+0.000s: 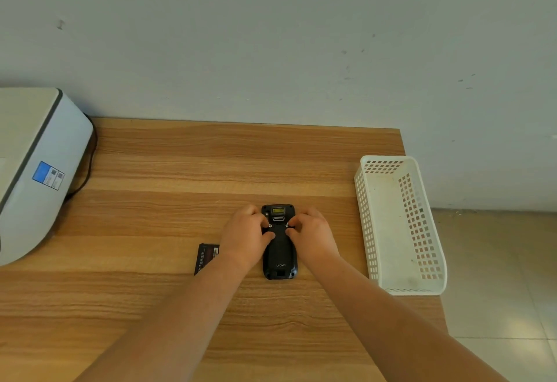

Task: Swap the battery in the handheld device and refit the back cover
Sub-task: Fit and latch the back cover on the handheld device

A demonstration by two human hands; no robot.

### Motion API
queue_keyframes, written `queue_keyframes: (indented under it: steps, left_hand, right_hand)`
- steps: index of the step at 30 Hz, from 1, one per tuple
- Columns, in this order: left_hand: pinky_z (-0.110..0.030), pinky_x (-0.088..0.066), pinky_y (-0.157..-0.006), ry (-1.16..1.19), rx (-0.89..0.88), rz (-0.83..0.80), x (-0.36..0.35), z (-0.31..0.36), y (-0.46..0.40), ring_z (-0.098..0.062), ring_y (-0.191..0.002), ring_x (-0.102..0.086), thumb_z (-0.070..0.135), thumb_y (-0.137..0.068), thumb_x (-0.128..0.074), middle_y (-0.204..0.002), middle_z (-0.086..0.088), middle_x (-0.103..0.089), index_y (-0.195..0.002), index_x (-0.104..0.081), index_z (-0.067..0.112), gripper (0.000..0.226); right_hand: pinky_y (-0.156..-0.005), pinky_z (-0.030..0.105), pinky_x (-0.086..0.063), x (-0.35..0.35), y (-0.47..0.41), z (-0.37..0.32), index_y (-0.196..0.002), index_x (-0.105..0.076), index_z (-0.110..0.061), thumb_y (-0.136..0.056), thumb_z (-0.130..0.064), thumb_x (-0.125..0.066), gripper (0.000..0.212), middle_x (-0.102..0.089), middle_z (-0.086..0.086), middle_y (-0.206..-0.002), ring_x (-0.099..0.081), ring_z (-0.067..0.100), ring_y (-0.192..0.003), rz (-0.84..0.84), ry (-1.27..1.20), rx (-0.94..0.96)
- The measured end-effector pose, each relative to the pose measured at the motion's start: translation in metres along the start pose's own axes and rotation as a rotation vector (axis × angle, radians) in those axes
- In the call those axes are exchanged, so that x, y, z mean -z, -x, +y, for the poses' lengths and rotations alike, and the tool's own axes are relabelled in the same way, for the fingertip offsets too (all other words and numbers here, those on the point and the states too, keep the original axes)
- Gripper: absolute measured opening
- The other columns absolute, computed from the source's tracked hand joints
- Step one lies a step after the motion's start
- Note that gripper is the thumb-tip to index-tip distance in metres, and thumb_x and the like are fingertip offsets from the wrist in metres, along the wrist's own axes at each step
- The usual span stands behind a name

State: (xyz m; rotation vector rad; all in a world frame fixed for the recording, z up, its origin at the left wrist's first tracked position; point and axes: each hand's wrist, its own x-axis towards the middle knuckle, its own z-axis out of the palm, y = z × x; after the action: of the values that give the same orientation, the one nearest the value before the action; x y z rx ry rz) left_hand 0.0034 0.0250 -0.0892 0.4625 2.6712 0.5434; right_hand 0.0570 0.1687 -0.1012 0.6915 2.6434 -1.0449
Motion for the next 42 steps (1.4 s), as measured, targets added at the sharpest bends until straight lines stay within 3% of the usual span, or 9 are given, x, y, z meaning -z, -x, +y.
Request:
queue_keyframes:
  steps: [3, 10, 14, 19, 25, 30, 36, 39, 42]
  left_hand:
    - [-0.031, -0.045, -0.09, 0.018, 0.069, 0.018, -0.003, 0.005, 0.0, -0.014, -0.108, -0.051, 0.029, -0.085, -0.073, -0.111, 0.005, -0.056, -0.106, -0.07, 0.017, 0.025]
    - [-0.029, -0.045, -0.077, 0.145, 0.303, 0.022, -0.012, 0.015, -0.004, -0.016, -0.099, -0.055, 0.021, -0.083, -0.074, -0.111, 0.002, -0.057, -0.103, -0.069, 0.018, 0.021]
    - [-0.024, -0.039, -0.059, 0.338, 0.425, 0.013, -0.015, 0.018, -0.008, -0.013, -0.083, -0.056, 0.022, -0.086, -0.073, -0.103, -0.001, -0.062, -0.094, -0.069, 0.016, 0.011]
    - [-0.024, -0.039, -0.05, 0.448, 0.535, 0.038, -0.018, 0.022, -0.012, -0.01, -0.067, -0.056, 0.021, -0.09, -0.068, -0.088, -0.002, -0.068, -0.086, -0.07, 0.015, 0.008]
    - [-0.026, -0.039, -0.05, 0.545, 0.655, 0.03, -0.019, 0.026, -0.019, -0.017, -0.073, -0.059, 0.015, -0.09, -0.066, -0.088, -0.005, -0.067, -0.091, -0.071, 0.012, 0.006]
    - [-0.028, -0.045, -0.056, 0.442, 0.618, 0.017, -0.017, 0.029, -0.025, -0.018, -0.072, -0.06, 0.009, -0.09, -0.062, -0.078, -0.001, -0.063, -0.088, -0.072, 0.014, 0.011]
    - [-0.029, -0.048, -0.063, 0.371, 0.474, 0.027, -0.017, 0.019, -0.019, -0.015, -0.081, -0.062, 0.02, -0.089, -0.069, -0.097, -0.001, -0.067, -0.088, -0.069, 0.018, 0.002]
    - [-0.031, -0.049, -0.075, 0.338, 0.355, 0.042, -0.019, 0.013, -0.004, -0.014, -0.093, -0.058, 0.03, -0.082, -0.076, -0.105, 0.004, -0.058, -0.103, -0.064, 0.02, 0.025]
    - [-0.03, -0.048, -0.084, 0.252, 0.246, 0.084, -0.023, 0.008, 0.007, -0.013, -0.101, -0.057, 0.03, -0.08, -0.078, -0.112, 0.006, -0.059, -0.116, -0.062, 0.02, 0.041]
  right_hand:
    - [-0.082, 0.02, -0.043, -0.003, 0.001, -0.001, -0.111, -0.069, -0.014, -0.092, -0.02, -0.063, 0.021, -0.051, -0.007, -0.12, -0.049, 0.007, -0.101, 0.018, -0.066, -0.064]
    - [-0.072, 0.012, -0.037, -0.009, 0.001, -0.003, -0.108, -0.07, -0.011, -0.091, -0.014, -0.064, 0.018, -0.052, -0.004, -0.124, -0.048, 0.006, -0.098, 0.057, -0.188, -0.152]
    - [-0.077, 0.015, -0.038, -0.009, 0.001, -0.003, -0.109, -0.069, -0.011, -0.091, -0.012, -0.063, 0.018, -0.053, -0.003, -0.125, -0.045, 0.006, -0.097, 0.063, -0.218, -0.161]
    - [-0.067, 0.009, -0.035, -0.01, 0.002, -0.002, -0.107, -0.069, -0.012, -0.091, -0.012, -0.063, 0.017, -0.052, -0.004, -0.126, -0.047, 0.005, -0.098, 0.063, -0.245, -0.165]
    - [-0.062, 0.005, -0.032, -0.01, 0.002, -0.001, -0.11, -0.069, -0.012, -0.092, -0.012, -0.063, 0.019, -0.053, -0.004, -0.124, -0.045, 0.003, -0.097, 0.064, -0.223, -0.147]
    - [-0.075, 0.01, -0.037, -0.011, 0.002, -0.001, -0.11, -0.069, -0.012, -0.091, -0.012, -0.064, 0.02, -0.054, -0.003, -0.124, -0.049, 0.006, -0.099, 0.063, -0.217, -0.139]
    - [-0.07, 0.009, -0.035, -0.011, 0.001, -0.001, -0.109, -0.07, -0.013, -0.091, -0.013, -0.064, 0.019, -0.054, -0.005, -0.122, -0.047, 0.004, -0.099, 0.069, -0.225, -0.153]
    - [-0.075, 0.012, -0.038, -0.012, 0.001, 0.0, -0.107, -0.07, -0.014, -0.091, -0.013, -0.064, 0.017, -0.053, -0.006, -0.123, -0.048, 0.005, -0.1, 0.067, -0.249, -0.169]
    - [-0.07, 0.01, -0.038, -0.012, 0.001, -0.002, -0.109, -0.069, -0.012, -0.091, -0.011, -0.063, 0.019, -0.053, -0.005, -0.122, -0.049, 0.005, -0.097, 0.072, -0.244, -0.158]
